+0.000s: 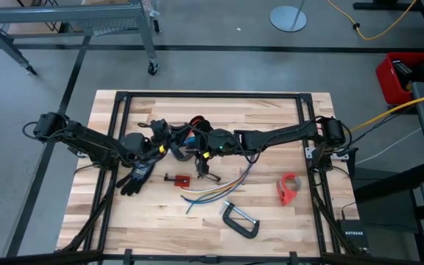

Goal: Coil cords
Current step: Uncoil the red wire from the black spool

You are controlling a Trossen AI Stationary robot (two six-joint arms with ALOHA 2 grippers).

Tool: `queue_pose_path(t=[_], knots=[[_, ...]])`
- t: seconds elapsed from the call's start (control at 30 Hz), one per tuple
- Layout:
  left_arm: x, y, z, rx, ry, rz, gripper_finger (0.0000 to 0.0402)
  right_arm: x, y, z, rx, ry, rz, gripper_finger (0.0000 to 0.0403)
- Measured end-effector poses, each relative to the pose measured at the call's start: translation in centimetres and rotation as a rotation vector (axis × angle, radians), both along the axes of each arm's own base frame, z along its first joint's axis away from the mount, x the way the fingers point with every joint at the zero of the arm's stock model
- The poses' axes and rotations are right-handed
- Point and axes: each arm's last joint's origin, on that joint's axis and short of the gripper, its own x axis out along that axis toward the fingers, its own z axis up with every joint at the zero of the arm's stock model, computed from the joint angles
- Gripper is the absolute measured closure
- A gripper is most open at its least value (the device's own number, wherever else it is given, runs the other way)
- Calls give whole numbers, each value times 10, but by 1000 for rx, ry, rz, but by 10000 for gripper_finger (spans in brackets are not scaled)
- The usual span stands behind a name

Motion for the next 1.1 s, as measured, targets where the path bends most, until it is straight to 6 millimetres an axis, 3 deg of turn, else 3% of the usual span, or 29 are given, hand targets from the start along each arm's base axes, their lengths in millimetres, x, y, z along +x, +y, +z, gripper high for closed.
queue_pose_path(t=[0.2, 0.63, 1.1], knots=[[-1, -3, 0, 3, 4, -1, 401, 0, -2, 0, -36, -2, -72, 311], [-1, -5, 0, 22, 21, 16, 401, -4, -2, -7, -18, 77, -71, 313], [-1, -6, 0, -38, -22, -1, 401, -3, -4, -4, -44, 44, -126, 313]])
